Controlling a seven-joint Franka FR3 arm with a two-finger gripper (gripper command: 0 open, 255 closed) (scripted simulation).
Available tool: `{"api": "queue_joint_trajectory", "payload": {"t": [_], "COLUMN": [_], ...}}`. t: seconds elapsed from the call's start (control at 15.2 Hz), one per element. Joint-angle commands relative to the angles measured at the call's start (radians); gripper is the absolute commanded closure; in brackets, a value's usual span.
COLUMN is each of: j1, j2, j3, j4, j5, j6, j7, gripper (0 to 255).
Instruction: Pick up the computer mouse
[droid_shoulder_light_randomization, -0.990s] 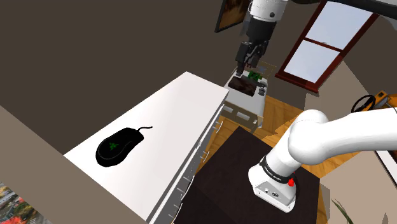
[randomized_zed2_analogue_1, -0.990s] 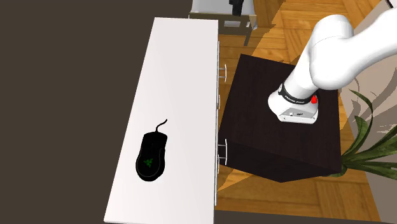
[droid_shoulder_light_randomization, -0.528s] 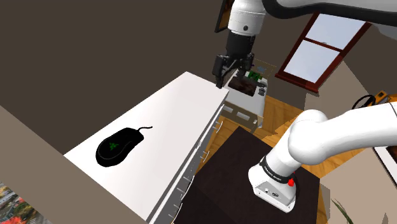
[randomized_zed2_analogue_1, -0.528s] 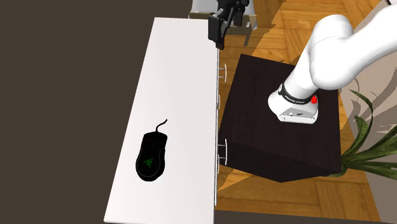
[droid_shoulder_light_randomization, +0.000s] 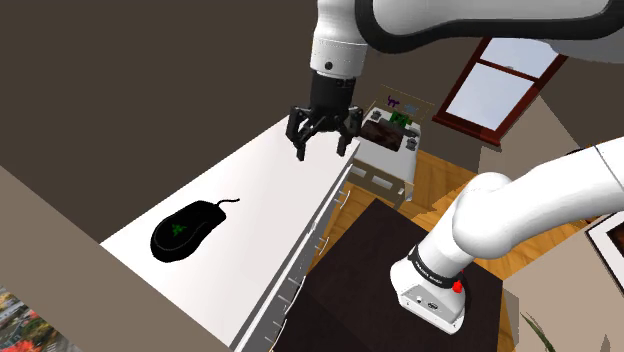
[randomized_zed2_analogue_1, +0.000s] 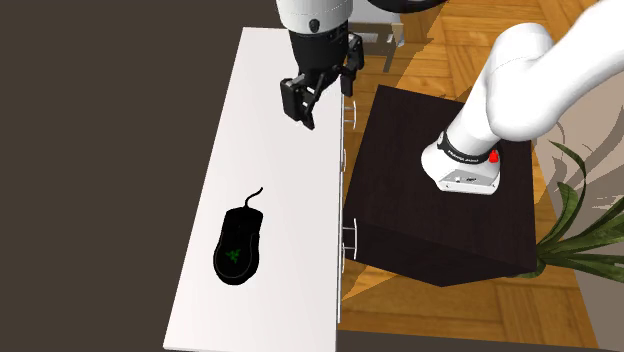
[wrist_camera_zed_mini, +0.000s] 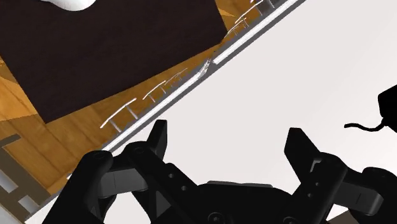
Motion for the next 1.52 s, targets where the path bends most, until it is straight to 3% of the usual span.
{"api": "queue_joint_trajectory", "payload": {"t": [0.0,0.46,0.99,1.45], "j1": [-0.006,-0.023,0.013,0.025], "j2": [0.068,0.315,0.651,0.697], "j3": [0.042,0.163,0.221,0.216], "j4": [0.04,0.169,0.388,0.352], "j5": [0.021,0.031,-0.072,-0.09], "j6": [0.034,0.169,0.297,0.374], "j7": [0.086,0.365,0.693,0.7], "gripper": [0,0,0,0]}}
